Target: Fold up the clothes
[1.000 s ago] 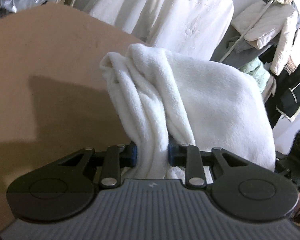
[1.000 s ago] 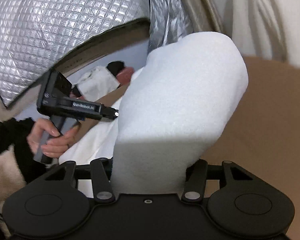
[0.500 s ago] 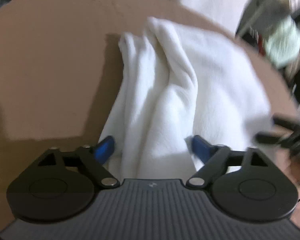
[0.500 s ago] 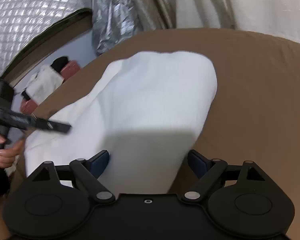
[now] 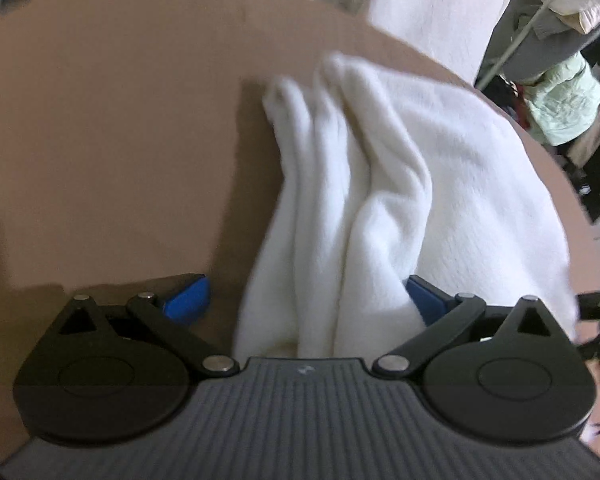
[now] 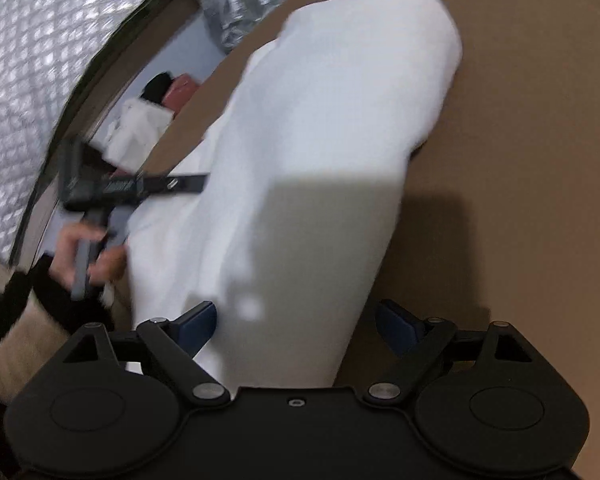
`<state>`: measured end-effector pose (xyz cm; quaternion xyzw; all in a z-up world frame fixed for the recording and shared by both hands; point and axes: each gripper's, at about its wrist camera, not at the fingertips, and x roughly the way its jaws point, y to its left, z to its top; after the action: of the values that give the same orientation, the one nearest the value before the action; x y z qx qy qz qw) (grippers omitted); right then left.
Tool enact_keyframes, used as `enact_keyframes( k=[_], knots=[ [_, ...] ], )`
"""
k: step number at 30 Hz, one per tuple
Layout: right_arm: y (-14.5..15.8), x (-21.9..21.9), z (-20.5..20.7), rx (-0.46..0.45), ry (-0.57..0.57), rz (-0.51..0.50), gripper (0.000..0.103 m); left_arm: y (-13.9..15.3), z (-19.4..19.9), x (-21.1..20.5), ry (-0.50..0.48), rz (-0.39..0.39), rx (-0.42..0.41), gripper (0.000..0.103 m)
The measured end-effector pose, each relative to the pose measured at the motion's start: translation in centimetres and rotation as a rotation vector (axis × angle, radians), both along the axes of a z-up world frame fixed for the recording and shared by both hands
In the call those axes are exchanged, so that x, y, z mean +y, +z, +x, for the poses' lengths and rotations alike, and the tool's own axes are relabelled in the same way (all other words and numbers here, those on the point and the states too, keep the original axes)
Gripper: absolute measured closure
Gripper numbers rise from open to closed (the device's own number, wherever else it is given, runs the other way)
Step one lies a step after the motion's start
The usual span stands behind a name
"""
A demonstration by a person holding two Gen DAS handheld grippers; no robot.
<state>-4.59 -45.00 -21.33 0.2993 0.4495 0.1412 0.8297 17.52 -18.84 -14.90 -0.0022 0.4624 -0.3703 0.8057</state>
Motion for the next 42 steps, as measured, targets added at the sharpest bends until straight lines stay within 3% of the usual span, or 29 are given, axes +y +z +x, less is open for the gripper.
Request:
enact_keyframes(
  k=[3,4,5,8,9,10,12,14,19,20,24,28,30,34,42],
  knots=[
    [0.1,0.1,1.4,-0.005,0.002,-0.019,0.013,1.0,-0.6,0.6,-0.012,0.028,-0.069,0.000],
    [0.2,0.2,1.7,-0.012,0.004,-0.030,0.013,0.7,-0.4,0.8,-0.013,0.017,-0.032,0.000],
    [0.4,0.2,1.9,-0.018,0.005,-0.042,0.013,0.2,0.0,1.2,0.000,-0.007,0.023,0.000],
    [0.3,-0.2,2.3,-0.016,0.005,-0.033,0.013,-2.2,2.2,3.2,0.129,-0.170,0.301,0.000],
    [0.2,-0.4,2.5,-0.010,0.002,-0.019,0.012,-2.3,2.5,3.7,0.144,-0.214,0.344,0.000],
    [0.1,-0.7,2.5,-0.003,-0.002,-0.005,0.012,-2.6,2.7,4.1,0.146,-0.269,0.401,0.010],
    [-0.3,-1.0,2.6,0.013,-0.005,0.003,0.011,-4.4,2.3,3.4,0.065,-0.398,0.590,0.039],
    [-0.5,-1.0,2.8,0.021,-0.001,-0.005,0.010,-5.6,1.3,1.8,0.051,-0.380,0.644,0.044],
    [-0.6,-1.5,4.7,-0.008,-0.042,-0.001,0.009,-2.0,0.0,1.3,0.023,-0.299,0.430,0.054],
    [-0.4,-1.4,4.9,-0.024,-0.056,-0.010,0.009,-1.8,-0.2,1.2,0.024,-0.296,0.417,0.054],
    [1.6,0.5,4.4,-0.128,-0.065,-0.141,0.030,-2.2,0.6,2.2,0.096,-0.328,0.455,0.057],
    [4.3,3.2,3.5,-0.223,-0.046,-0.324,0.047,-1.4,0.3,2.5,0.097,-0.340,0.400,0.059],
    [6.5,5.0,2.8,-0.261,-0.015,-0.441,0.048,-1.0,-0.1,2.5,0.095,-0.357,0.391,0.060],
    [10.1,6.5,1.0,-0.314,-0.004,-0.568,0.048,1.0,-0.4,2.2,0.074,-0.399,0.337,0.061],
    [15.1,6.6,1.4,-0.345,0.041,-0.591,0.048,5.1,-1.0,4.1,0.090,-0.458,0.210,0.061]
  ],
)
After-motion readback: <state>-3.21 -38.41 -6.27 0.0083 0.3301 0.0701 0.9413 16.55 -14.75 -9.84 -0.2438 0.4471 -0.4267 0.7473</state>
